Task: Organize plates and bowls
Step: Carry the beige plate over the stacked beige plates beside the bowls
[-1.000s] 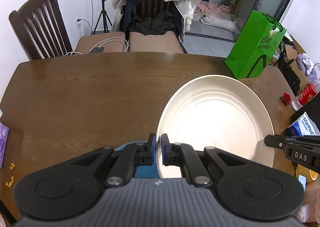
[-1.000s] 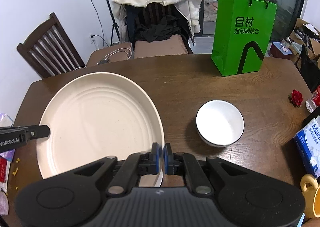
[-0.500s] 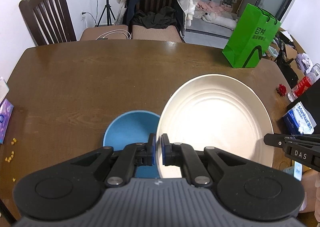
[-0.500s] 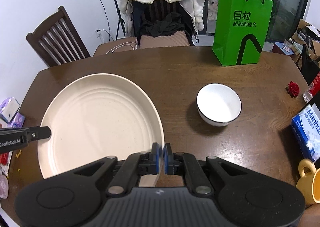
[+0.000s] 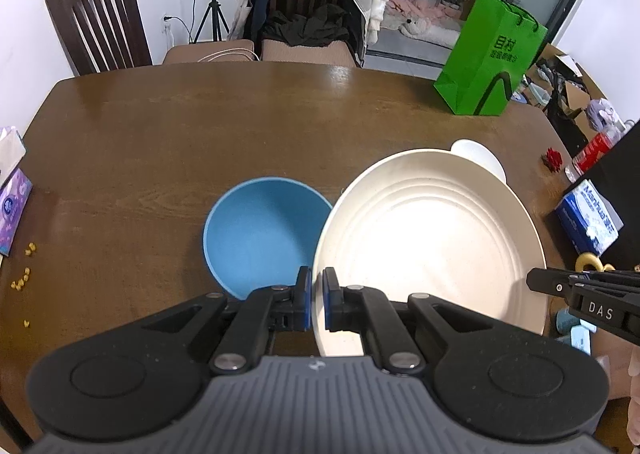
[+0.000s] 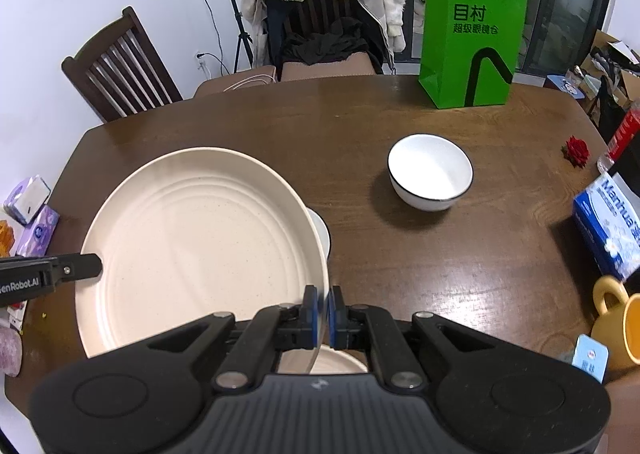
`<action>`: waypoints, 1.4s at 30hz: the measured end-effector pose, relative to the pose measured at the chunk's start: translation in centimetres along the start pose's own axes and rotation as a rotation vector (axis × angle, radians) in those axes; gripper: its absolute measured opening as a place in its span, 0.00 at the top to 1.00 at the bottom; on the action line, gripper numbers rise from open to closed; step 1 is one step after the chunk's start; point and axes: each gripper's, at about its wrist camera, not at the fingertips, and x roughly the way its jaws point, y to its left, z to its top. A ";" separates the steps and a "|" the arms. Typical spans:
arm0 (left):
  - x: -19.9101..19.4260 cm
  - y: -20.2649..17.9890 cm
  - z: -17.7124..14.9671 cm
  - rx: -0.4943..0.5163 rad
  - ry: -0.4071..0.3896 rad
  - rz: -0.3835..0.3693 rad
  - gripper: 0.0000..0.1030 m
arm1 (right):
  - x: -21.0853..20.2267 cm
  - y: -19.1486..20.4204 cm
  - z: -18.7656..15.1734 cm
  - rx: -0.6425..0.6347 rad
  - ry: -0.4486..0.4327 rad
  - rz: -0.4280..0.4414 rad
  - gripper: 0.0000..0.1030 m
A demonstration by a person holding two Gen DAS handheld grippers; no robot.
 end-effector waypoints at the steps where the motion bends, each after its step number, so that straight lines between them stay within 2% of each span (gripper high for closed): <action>1: -0.1 -0.1 -0.2 0.002 0.001 -0.001 0.94 | -0.2 -0.1 -0.4 0.002 0.001 -0.002 0.95; 28: 1.5 -2.4 -7.2 0.043 0.113 -0.056 0.94 | -1.3 -3.1 -8.8 0.075 0.070 -0.043 0.95; 42: 4.2 -3.3 -9.3 0.058 0.173 -0.066 0.94 | 1.3 -4.3 -12.0 0.103 0.140 -0.068 0.95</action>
